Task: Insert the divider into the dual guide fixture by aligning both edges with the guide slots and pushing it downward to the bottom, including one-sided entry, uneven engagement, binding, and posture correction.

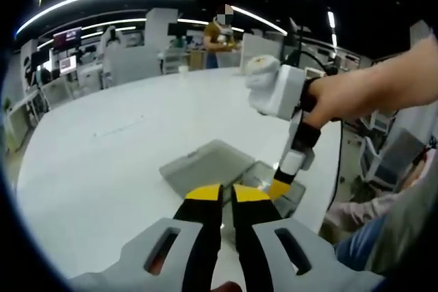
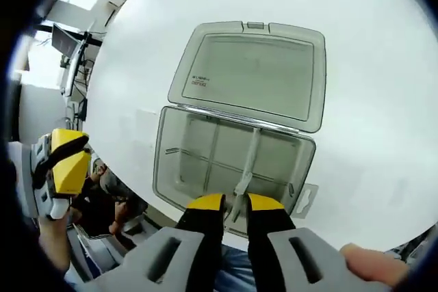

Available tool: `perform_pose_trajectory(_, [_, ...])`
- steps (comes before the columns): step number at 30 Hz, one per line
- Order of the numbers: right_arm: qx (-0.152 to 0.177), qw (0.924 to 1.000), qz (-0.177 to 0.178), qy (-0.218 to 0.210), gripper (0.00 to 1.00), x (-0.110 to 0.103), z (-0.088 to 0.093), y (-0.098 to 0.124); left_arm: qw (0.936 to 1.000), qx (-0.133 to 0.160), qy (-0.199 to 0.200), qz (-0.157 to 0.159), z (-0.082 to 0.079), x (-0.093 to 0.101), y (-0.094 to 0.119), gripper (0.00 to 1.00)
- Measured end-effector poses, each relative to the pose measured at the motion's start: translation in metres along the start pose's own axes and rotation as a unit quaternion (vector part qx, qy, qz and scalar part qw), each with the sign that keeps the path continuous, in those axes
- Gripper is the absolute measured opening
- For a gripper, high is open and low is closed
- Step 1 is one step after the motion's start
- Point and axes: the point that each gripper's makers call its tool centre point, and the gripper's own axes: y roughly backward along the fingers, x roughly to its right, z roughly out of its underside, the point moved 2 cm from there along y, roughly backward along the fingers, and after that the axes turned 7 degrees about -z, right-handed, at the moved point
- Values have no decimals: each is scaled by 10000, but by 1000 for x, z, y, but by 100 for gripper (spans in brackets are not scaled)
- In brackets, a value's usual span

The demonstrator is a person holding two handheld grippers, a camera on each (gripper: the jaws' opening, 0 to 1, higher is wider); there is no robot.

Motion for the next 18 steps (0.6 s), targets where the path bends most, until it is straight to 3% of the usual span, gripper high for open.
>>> perform_pose_trajectory(9, [331,9970,-333,610,8,-2,-5,14,9999,-70,112,16,4,-1,2,4])
perform_pose_trajectory(12, [446,9933,-582,892,8,-4,-6,15,9998,-102,181,27,7,-1,3,5])
perform_pose_trajectory(18, [710,9839,-707,1478,7,-2,-7,21,9993,-134,337,50,12,-2,3,6])
